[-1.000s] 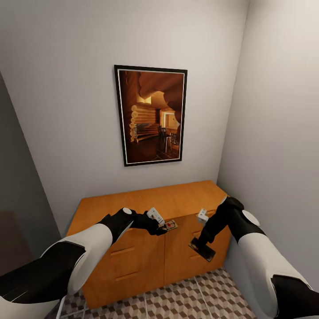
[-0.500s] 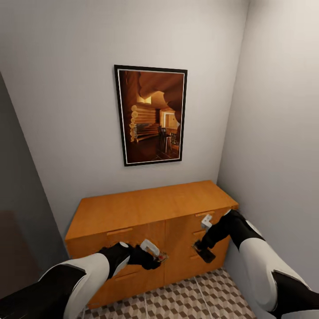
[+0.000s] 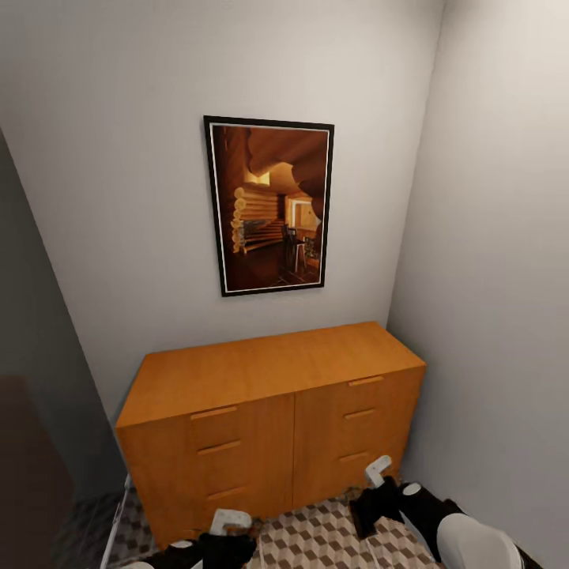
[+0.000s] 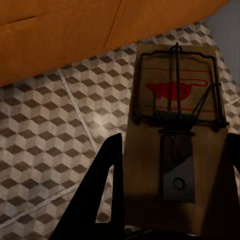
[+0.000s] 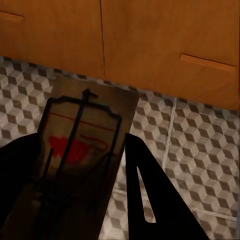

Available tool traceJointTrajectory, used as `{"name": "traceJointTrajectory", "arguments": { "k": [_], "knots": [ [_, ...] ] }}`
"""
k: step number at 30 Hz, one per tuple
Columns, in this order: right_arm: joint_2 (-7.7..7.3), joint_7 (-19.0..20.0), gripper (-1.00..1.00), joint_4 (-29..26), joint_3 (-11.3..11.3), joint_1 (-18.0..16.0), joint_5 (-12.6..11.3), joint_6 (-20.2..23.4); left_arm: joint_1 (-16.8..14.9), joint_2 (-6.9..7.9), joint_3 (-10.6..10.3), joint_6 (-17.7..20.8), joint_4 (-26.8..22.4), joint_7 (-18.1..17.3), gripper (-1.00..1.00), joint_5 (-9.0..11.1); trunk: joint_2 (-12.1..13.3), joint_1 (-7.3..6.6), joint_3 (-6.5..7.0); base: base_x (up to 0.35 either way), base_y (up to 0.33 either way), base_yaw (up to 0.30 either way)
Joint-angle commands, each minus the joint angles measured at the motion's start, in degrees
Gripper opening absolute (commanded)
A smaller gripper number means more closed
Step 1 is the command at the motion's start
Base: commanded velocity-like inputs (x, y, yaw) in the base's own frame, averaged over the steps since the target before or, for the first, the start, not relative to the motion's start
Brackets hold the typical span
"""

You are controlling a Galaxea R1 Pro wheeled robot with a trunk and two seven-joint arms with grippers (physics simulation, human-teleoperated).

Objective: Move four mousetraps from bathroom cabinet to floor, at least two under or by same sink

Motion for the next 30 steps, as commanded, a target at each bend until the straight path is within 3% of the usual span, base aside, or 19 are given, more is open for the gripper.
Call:
{"name": "traceJointTrajectory", "arguments": {
  "k": [1, 6, 10, 14, 17, 23, 26, 30],
  "knots": [
    [-0.01, -1.4, -1.0, 0.3, -0.8, 1.2, 0.4, -1.5, 1.4, 0.56, -0.3, -2.0, 0.3, -0.1, -1.0, 1.6, 0.0, 0.03, 0.0, 0.0, 0.0, 0.0],
    [0.01, -4.0, -1.0, 1.3, -1.0, 3.6, -4.9, -3.6, 7.5, 2.64, -0.3, -7.6, 0.3, 0.0, -1.0, 3.8, 0.0, 0.03, 0.0, 0.0, 0.0, 0.0],
    [0.05, -4.4, -1.0, 2.6, -1.0, 4.1, -6.4, -3.8, 10.4, 3.91, -0.3, -10.0, 0.3, 0.0, -1.0, 4.5, 0.0, 0.03, 0.0, 0.0, 0.0, 0.0],
    [0.01, -4.6, -1.0, 2.9, -1.0, 4.6, -6.9, -3.9, 11.9, 5.32, -0.3, -11.2, 0.3, 0.0, -1.0, 6.5, 0.0, 0.03, 0.0, 0.0, 0.0, 0.0],
    [-0.01, -7.3, -1.0, 3.0, -1.0, 7.5, -7.1, -4.6, 14.5, 7.54, -0.3, -14.2, 0.3, 0.1, -1.0, 12.8, 0.0, 0.03, 0.0, 0.0, 0.0, 0.0],
    [0.39, -16.7, -1.0, 3.0, -0.9, 12.9, -7.3, -10.9, 18.5, 10.72, -0.3, -21.5, 0.3, 4.0, -1.0, 18.9, 0.0, 0.03, 0.0, 0.0, 0.0, 0.0],
    [0.47, -19.1, -1.0, 3.0, -1.0, 16.0, -7.4, -16.2, 20.8, 11.11, -0.3, -26.5, 0.3, 5.5, -1.0, 20.6, 0.0, 0.03, 0.0, 0.0, 0.0, 0.0],
    [0.55, -21.1, -1.0, 3.1, -0.9, 19.2, -7.3, -23.6, 23.1, 11.27, -0.3, -30.9, 0.3, 6.0, -1.0, 21.1, 0.0, 0.03, 0.0, 0.0, 0.0, 0.0]
  ]
}}
